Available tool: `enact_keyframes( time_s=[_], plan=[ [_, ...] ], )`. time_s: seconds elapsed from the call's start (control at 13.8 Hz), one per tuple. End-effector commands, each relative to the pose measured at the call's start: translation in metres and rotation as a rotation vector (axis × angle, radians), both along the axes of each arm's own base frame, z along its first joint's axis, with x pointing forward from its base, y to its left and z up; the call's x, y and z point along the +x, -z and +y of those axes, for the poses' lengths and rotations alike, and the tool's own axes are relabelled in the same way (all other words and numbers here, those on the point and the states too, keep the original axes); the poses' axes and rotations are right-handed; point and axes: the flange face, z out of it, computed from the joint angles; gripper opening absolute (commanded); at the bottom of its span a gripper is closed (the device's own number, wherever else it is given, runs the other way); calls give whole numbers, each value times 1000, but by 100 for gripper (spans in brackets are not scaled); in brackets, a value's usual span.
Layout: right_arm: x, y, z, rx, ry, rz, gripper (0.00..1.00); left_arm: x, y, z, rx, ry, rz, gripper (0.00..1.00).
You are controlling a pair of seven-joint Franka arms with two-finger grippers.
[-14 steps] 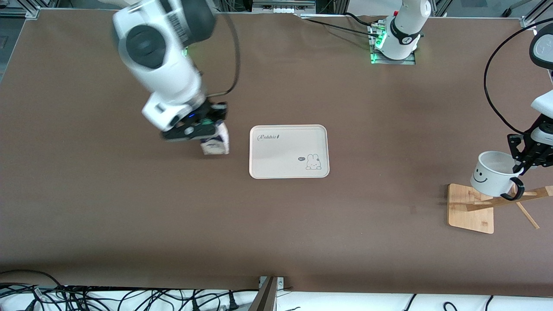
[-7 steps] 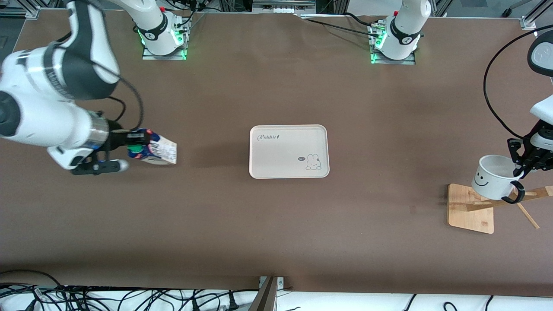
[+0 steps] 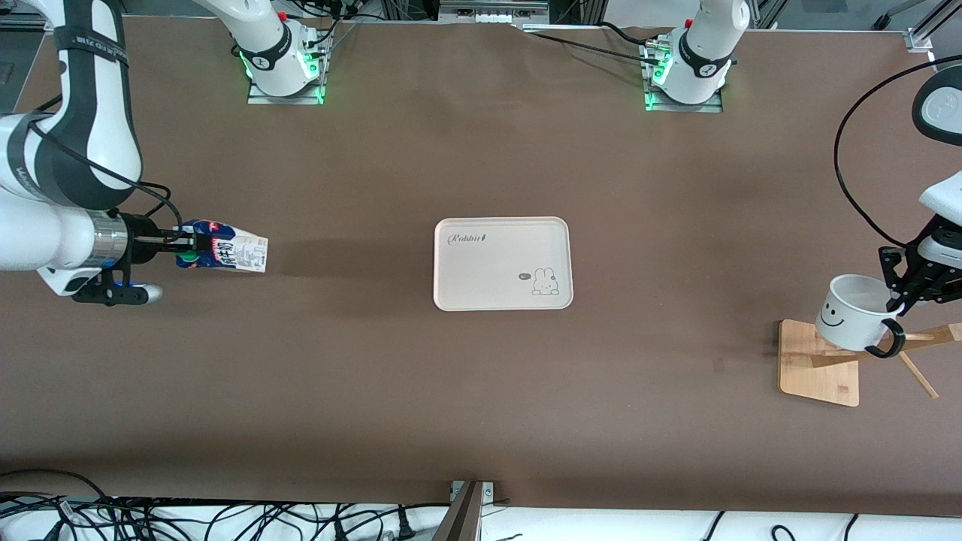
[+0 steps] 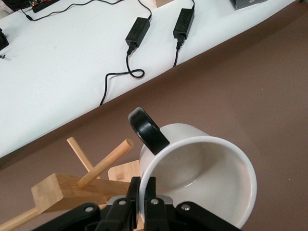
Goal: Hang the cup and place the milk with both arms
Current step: 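Hang the mug handle on a peg while the right gripper moves the carton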
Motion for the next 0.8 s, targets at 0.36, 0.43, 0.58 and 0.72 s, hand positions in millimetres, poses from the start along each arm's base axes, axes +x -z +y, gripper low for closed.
enact_keyframes(
  time_s=[0.36,0.43,0.58,0.72],
  plan=[
    [-59,69,-11,-9,-147,-146,36,-3,-4,13,22,31,-26,0],
    [-65,73,-12,-2,-160,-164,36,-4,-4,14,25,35,-26,0],
    [-66,75,-12,-2,-159,-163,38,-5,-5,22,26,30,-29,0],
    [-66,76,-12,-2,-158,-163,100,-7,-5,28,-36,-13,-45,0]
  ],
)
